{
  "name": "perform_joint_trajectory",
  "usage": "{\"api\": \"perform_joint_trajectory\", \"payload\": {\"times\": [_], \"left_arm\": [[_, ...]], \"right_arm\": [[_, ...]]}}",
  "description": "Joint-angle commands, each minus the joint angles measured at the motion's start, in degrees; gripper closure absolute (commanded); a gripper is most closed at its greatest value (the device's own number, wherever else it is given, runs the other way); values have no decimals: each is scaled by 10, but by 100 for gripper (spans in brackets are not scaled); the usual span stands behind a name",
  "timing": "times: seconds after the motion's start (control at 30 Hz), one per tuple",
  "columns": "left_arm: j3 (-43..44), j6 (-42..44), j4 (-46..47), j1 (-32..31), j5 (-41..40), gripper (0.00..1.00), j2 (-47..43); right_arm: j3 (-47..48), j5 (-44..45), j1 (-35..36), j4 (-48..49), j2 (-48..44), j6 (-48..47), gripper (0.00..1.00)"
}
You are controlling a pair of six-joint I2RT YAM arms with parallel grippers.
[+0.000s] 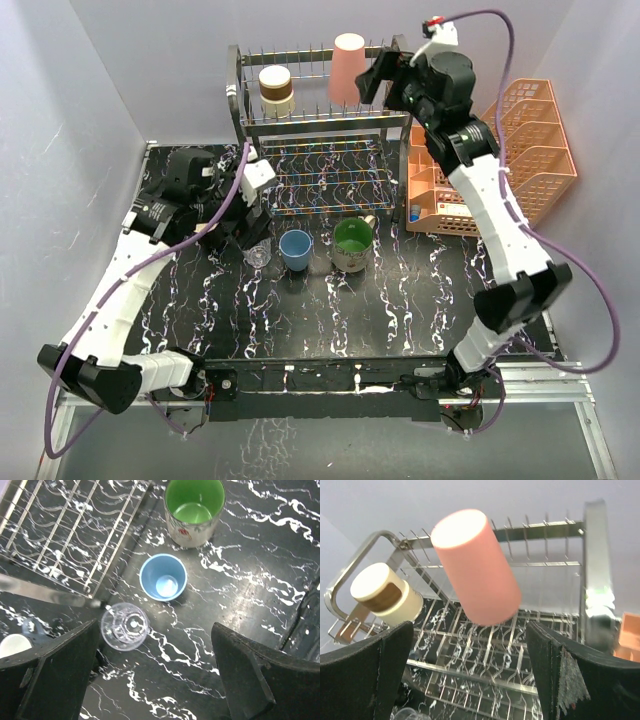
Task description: Unload the cups from the dish rack
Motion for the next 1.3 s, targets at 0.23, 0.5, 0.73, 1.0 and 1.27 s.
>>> {"api": "perform_joint_trajectory", "payload": {"times": [0.23,0.5,0.73,1.0,1.27], "left_arm": [[-72,9,-10,2,60,8,-62],[-75,-5,-16,2,81,8,-67],[-70,-8,-39,2,100,8,-83],[-75,-10,-47,2,112,8,-97],[-93,-11,-40,2,113,8,-112]], "right_arm": [[240,-78,17,7,194,-52,2],[301,-15,38,17,261,-98,2],[306,50,48,41,296,-136,2],[312,61,50,92,322,-150,2],[330,-4,50,138,357,-150,1]]}}
